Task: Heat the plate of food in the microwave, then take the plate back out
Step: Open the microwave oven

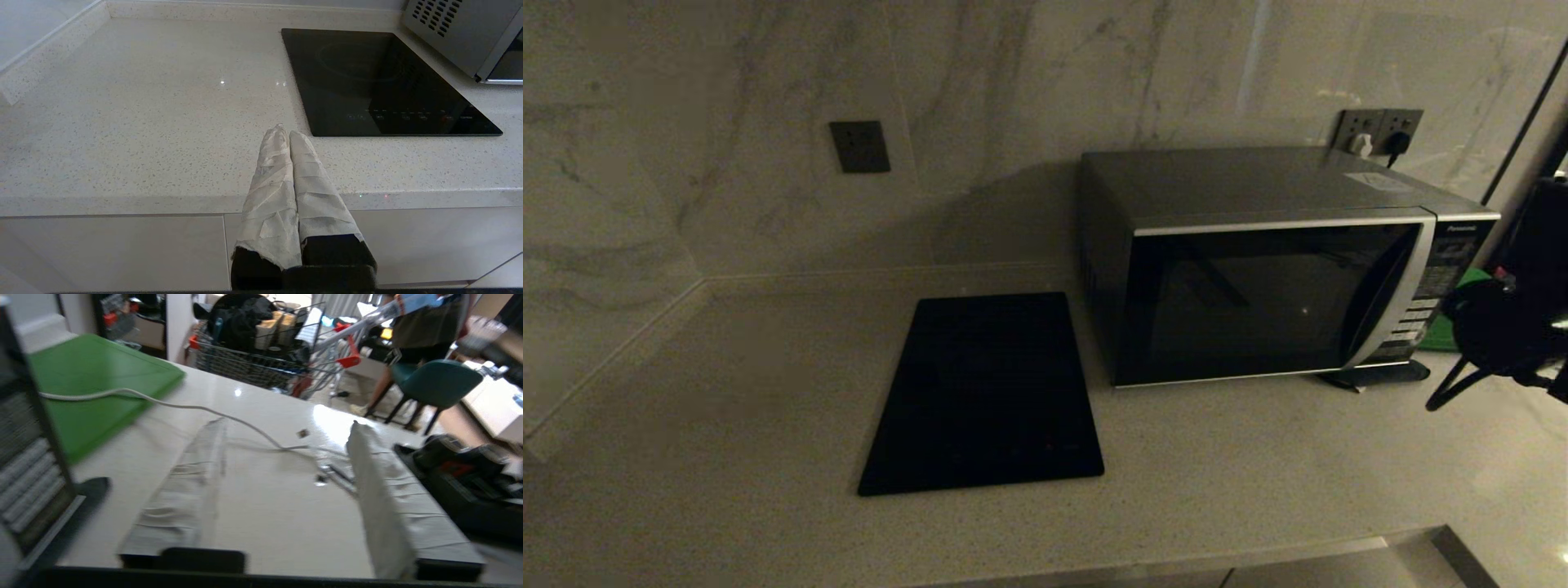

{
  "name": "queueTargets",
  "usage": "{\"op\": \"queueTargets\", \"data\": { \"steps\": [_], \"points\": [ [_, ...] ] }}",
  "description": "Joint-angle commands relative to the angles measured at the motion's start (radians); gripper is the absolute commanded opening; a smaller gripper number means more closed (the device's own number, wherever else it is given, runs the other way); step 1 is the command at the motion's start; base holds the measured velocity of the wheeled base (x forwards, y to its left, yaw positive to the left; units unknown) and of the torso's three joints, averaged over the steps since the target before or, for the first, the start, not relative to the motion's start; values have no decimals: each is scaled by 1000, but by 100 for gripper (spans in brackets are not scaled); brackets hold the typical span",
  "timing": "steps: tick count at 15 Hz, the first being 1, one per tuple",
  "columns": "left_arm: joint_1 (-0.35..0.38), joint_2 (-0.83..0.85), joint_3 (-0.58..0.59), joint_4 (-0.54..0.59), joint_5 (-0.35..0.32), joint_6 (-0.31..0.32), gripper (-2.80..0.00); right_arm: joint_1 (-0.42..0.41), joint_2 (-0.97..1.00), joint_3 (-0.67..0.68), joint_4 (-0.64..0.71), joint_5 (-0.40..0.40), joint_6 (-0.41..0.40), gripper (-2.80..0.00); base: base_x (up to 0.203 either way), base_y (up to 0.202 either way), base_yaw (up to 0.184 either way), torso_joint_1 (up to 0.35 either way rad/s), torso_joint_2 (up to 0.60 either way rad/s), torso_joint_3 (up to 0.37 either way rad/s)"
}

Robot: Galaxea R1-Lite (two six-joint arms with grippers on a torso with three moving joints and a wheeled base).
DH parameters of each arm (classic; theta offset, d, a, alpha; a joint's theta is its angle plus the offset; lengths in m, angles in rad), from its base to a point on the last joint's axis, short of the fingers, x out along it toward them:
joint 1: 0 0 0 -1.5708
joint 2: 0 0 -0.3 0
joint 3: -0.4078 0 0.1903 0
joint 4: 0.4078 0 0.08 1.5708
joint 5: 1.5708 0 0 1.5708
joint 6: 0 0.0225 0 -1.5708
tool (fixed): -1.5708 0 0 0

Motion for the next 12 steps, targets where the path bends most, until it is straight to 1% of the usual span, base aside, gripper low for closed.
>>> {"op": "queueTargets", "data": {
  "steps": [1,4,9,12],
  "points": [
    [1,2,0,0,1,-1,-280,24,96,-3,-60,-8,-2,0,0,0,0,0,0,0],
    [1,2,0,0,1,-1,-280,53,163,-31,-102,-8,-12,0,0,0,0,0,0,0],
    [1,2,0,0,1,-1,-280,66,257,-65,-222,-8,-15,0,0,0,0,0,0,0],
    [1,2,0,0,1,-1,-280,64,285,-83,-231,-8,-25,0,0,0,0,0,0,0]
  ]
}}
